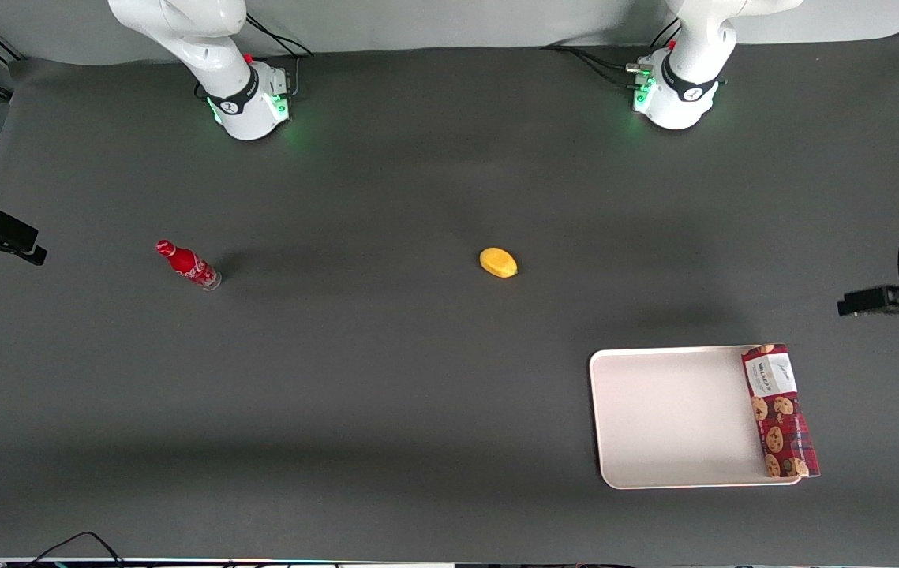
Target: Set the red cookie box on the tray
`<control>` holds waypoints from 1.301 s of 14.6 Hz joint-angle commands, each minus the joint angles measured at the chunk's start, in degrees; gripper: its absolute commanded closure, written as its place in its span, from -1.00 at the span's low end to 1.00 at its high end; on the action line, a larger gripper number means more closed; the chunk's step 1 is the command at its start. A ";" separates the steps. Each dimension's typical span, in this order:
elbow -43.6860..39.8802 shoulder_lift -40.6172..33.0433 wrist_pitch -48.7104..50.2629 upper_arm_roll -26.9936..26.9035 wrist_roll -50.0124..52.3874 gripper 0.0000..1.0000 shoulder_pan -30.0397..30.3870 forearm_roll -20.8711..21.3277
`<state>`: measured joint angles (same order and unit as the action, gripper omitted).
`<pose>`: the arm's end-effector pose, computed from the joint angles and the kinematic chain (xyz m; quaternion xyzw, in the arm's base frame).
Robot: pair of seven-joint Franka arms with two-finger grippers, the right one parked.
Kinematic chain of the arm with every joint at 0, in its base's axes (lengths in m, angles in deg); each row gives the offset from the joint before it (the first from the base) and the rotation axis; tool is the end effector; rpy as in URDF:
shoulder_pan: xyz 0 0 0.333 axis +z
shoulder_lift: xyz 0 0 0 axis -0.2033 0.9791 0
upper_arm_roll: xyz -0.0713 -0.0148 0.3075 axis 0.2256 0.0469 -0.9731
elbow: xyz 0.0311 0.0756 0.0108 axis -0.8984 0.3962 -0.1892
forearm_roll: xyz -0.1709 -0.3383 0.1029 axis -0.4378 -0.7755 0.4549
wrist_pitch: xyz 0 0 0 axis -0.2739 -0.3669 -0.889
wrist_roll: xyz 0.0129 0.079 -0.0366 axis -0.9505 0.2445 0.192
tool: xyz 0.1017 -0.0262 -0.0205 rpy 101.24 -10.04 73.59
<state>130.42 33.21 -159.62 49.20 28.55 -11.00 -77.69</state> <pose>0.6452 0.0587 0.5298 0.9977 -0.0011 -0.0645 0.0184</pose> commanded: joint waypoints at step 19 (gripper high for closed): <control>25.44 -28.85 -8.14 6.62 6.30 -1.00 -2.23 4.26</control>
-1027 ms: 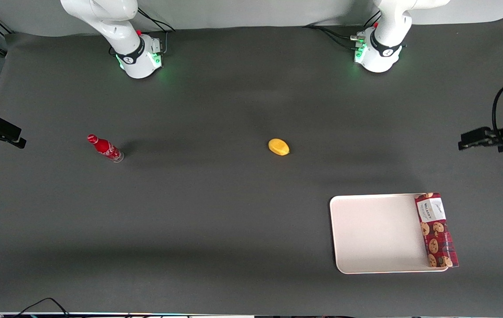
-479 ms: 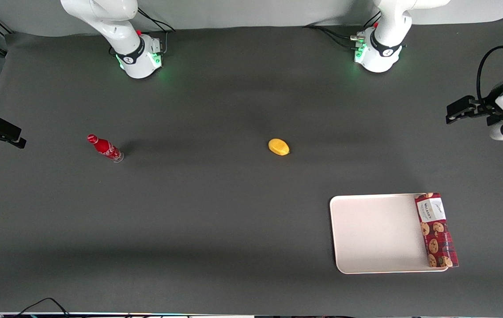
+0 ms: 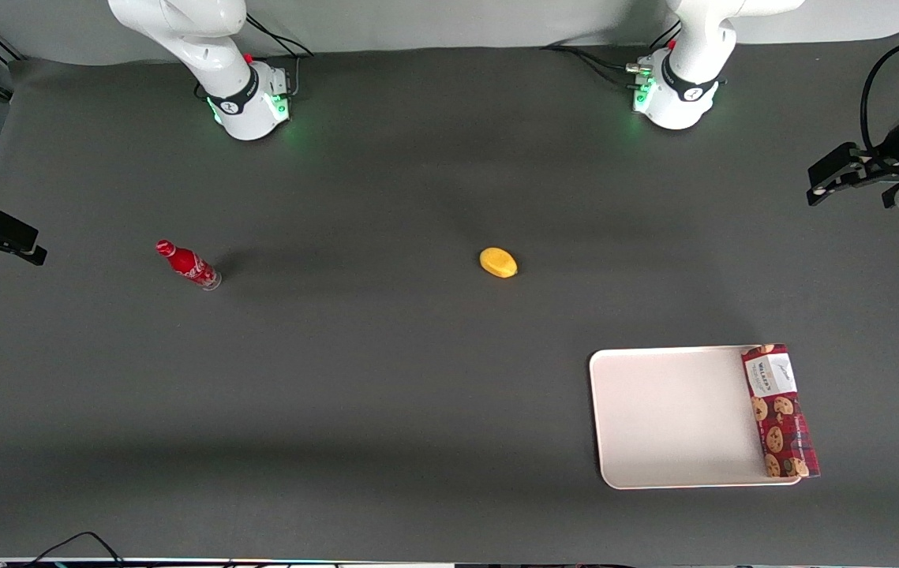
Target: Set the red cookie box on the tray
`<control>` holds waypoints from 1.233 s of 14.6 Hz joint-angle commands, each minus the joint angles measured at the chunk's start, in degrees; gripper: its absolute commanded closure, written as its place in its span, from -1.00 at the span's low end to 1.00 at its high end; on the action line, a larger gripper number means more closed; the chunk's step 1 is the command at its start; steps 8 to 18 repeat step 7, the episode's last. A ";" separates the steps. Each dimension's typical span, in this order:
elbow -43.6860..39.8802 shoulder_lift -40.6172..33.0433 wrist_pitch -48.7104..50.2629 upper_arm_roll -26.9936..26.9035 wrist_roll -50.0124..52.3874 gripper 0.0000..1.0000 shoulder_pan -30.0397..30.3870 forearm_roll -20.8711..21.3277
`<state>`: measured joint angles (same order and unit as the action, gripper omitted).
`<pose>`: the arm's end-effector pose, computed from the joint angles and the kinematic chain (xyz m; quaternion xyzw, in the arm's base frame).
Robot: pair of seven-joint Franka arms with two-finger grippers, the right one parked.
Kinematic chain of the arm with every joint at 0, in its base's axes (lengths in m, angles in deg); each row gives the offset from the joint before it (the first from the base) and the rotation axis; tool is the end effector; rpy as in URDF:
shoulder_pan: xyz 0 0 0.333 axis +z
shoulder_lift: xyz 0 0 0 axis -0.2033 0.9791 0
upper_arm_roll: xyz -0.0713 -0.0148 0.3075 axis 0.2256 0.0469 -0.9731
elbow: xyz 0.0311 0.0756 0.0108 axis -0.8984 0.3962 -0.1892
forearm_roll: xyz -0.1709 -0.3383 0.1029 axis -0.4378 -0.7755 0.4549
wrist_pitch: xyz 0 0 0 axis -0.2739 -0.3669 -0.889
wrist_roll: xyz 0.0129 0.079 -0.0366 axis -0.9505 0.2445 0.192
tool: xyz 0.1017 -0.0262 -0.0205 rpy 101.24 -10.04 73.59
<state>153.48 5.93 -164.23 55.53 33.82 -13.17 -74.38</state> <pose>0.5168 -0.0161 0.6249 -0.9996 0.0282 -0.0099 0.0005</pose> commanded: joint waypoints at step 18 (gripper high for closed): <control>2.56 -0.43 -6.17 0.30 1.13 -1.00 -0.06 0.95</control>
